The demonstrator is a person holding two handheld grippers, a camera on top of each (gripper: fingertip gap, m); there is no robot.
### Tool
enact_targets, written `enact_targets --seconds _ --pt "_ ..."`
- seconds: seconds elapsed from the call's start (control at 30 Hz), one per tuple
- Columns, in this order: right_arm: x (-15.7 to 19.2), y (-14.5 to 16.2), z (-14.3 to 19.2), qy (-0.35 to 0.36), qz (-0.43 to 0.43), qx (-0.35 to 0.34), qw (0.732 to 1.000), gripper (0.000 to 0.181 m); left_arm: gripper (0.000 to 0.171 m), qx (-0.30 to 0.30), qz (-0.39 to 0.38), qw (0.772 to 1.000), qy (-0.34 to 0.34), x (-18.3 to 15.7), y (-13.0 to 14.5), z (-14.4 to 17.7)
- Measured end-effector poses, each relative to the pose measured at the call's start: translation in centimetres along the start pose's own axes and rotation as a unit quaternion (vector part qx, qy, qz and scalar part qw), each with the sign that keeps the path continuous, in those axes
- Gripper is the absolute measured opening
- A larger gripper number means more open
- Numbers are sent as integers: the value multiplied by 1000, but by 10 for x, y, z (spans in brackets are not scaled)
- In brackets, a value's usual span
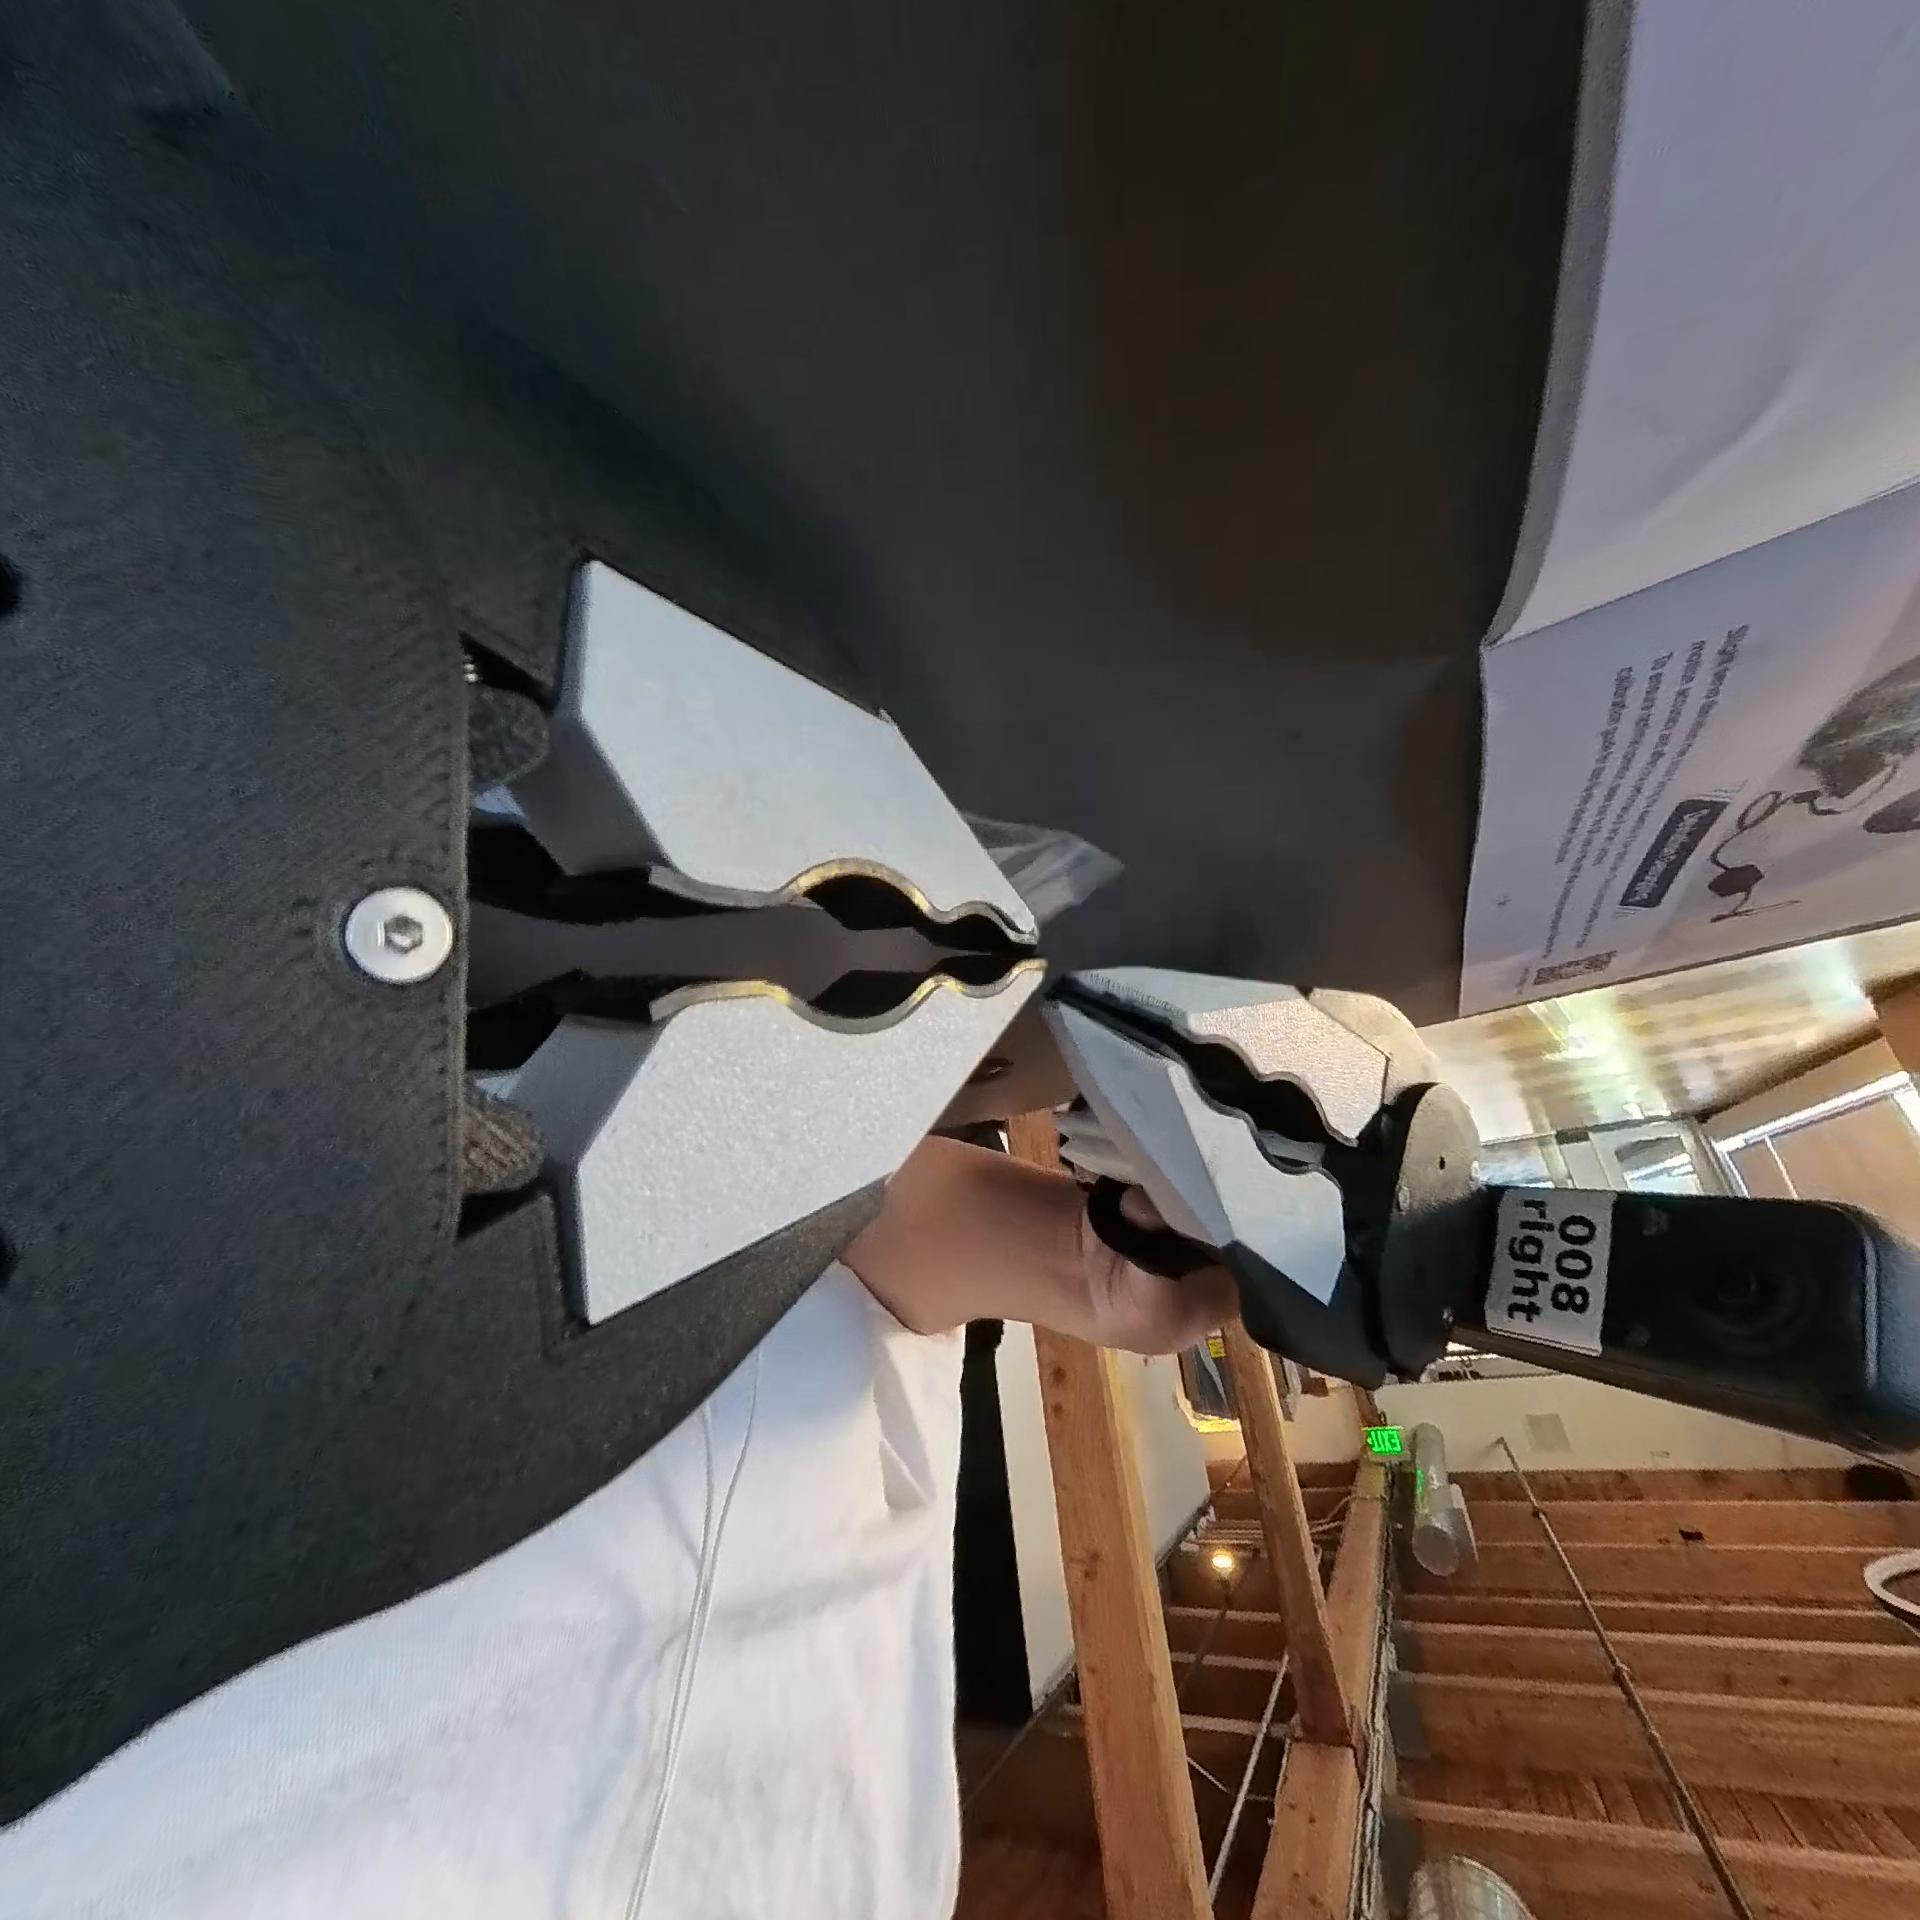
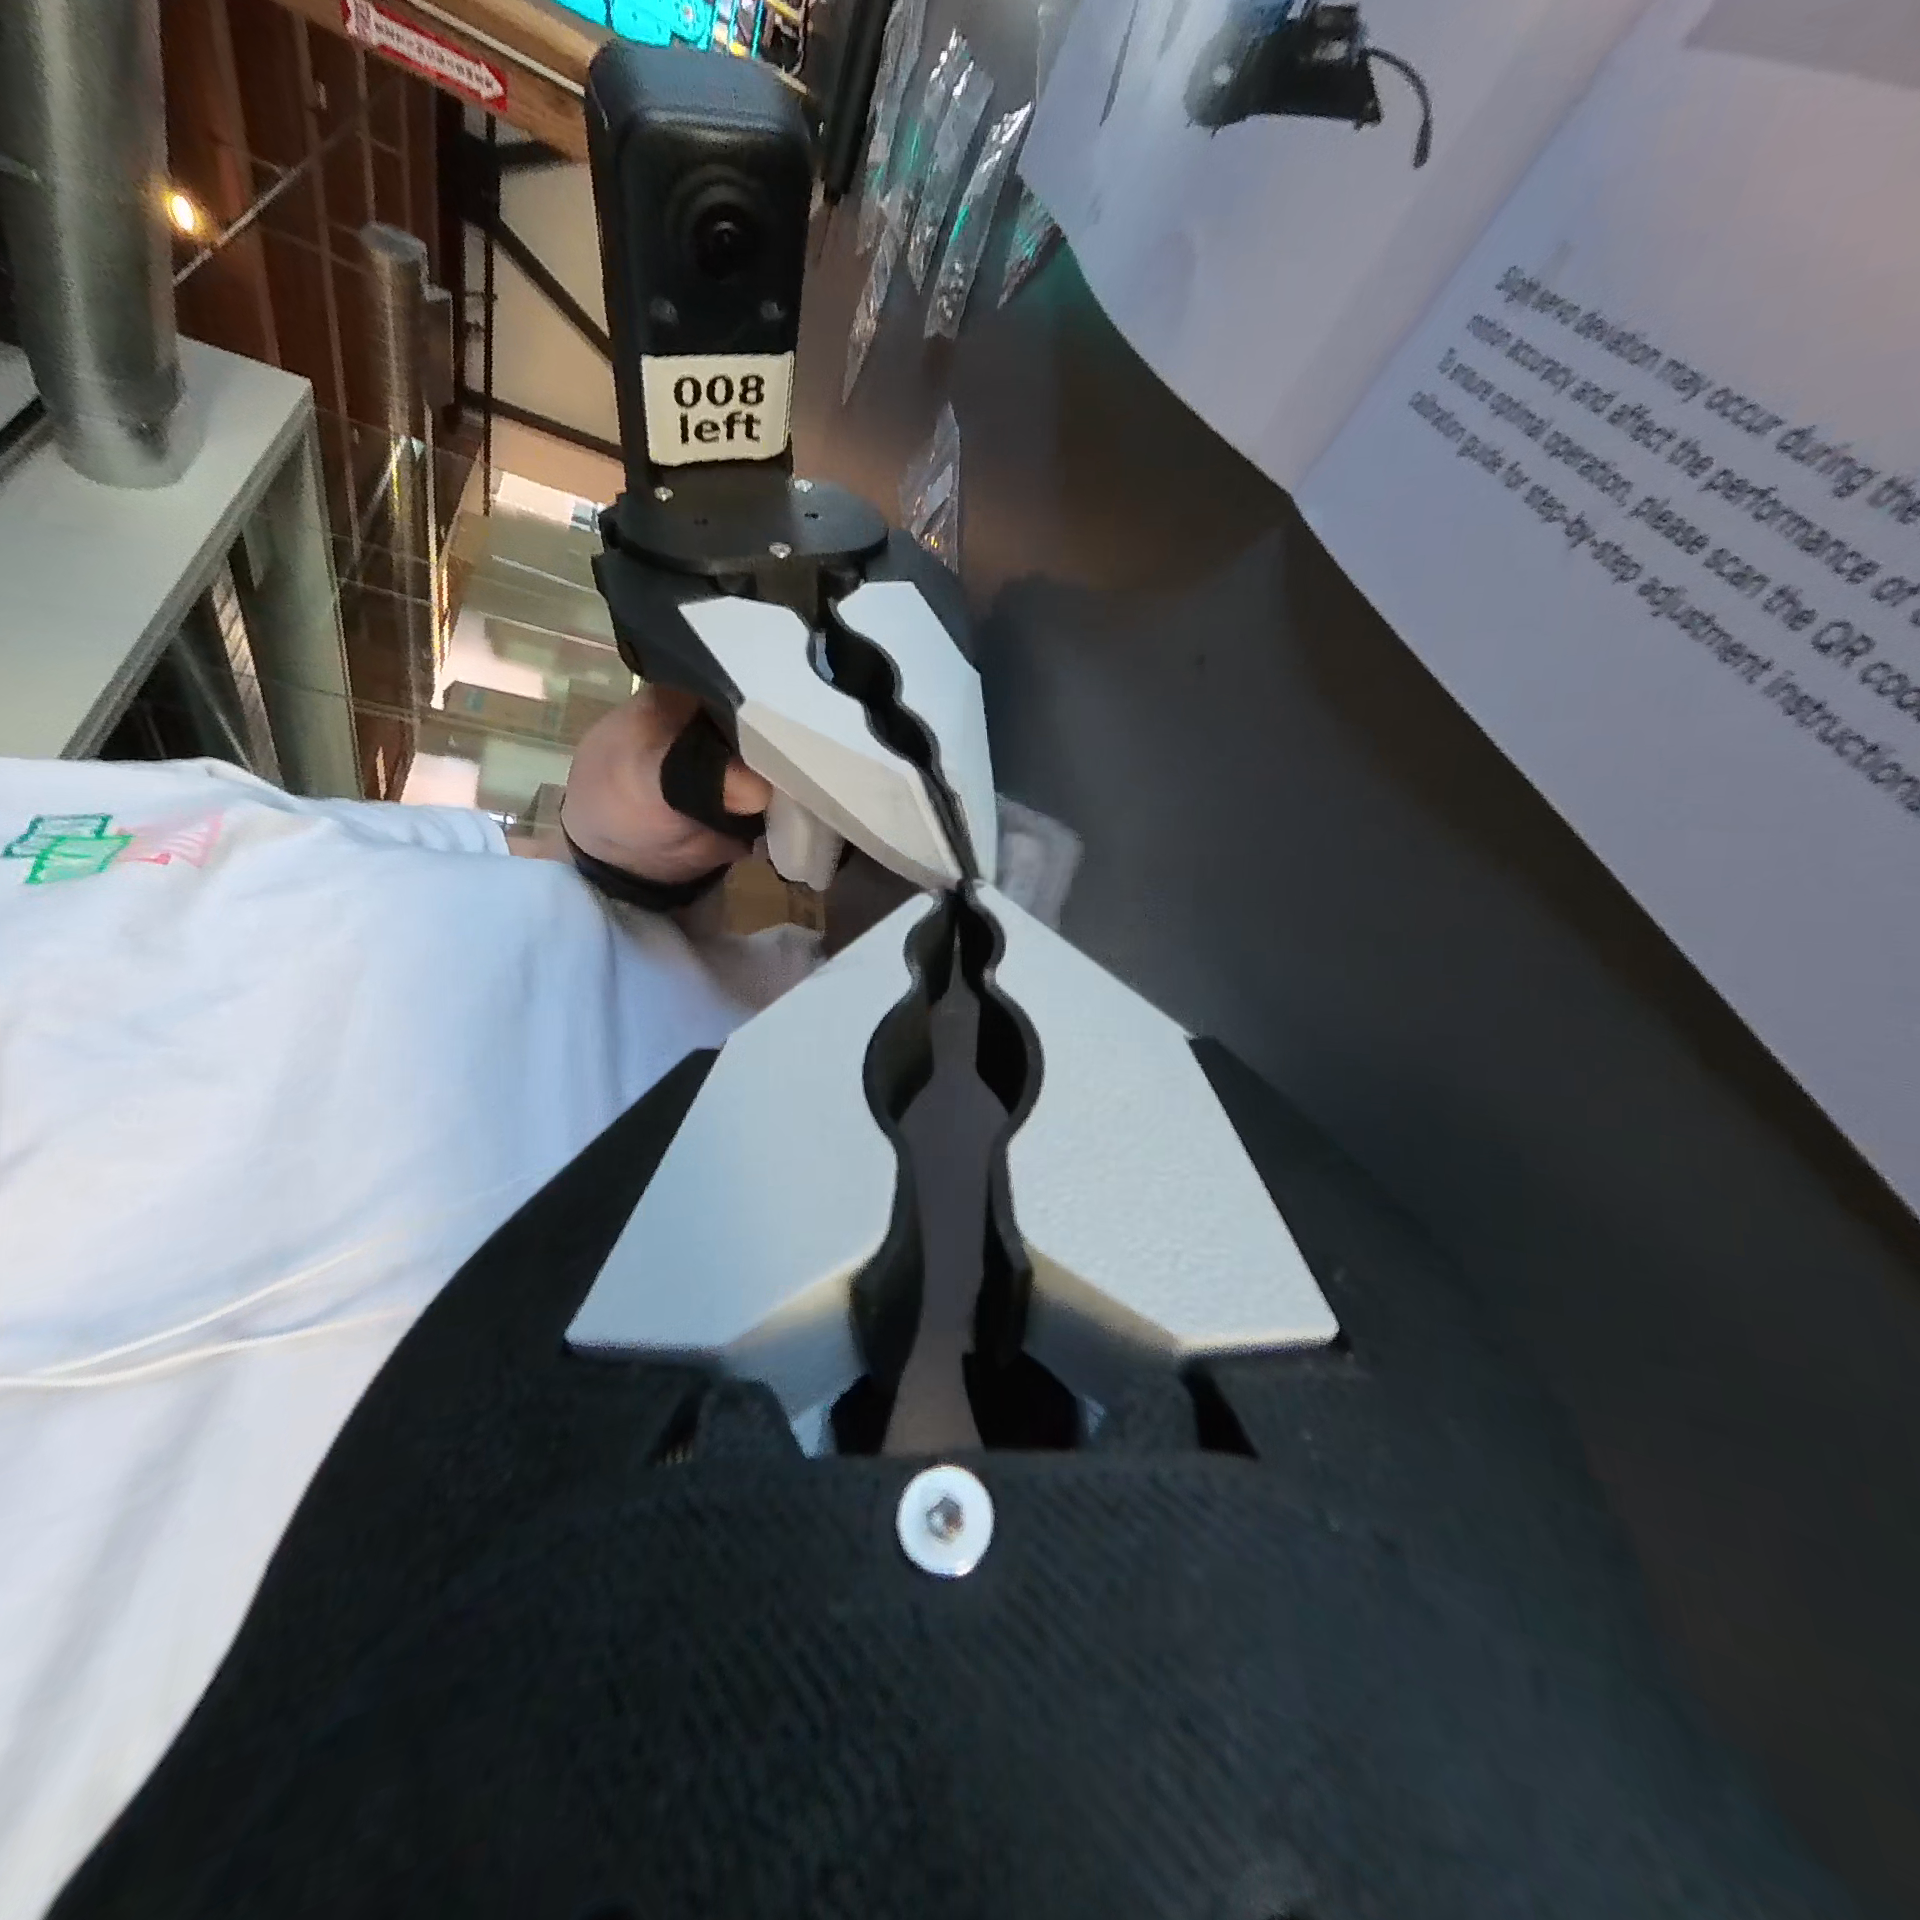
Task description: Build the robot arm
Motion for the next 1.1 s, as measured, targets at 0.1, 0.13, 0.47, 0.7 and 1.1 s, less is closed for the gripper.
enact_targets --seconds 0.1,0.13,0.47,0.7,1.1 --pt "2 2 1 -15 8 18 1000 0 0 11 -5 1000 -4 0 1 -1" --pt "3 4 1 -22 9 25 999 0 0 18 -8 1000 -7 0 2 -1" --pt "-5 7 17 36 86 62 994 4 37 38 -320 942 -90 -17 6 1" --pt "-3 9 11 46 107 65 991 6 54 76 -442 883 -136 -21 13 -11" --pt "-1 13 14 51 101 39 993 5 26 75 -529 829 -168 -18 19 -9"
Point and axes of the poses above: each gripper's, where its closed fingertips meet, z back along the fingers, y out of its underside, x = y × z across the jaws, the point moved 6 cm from there along z, back along the fingers, and after that the axes turned 15 degrees about -x, right-handed, at the moved point
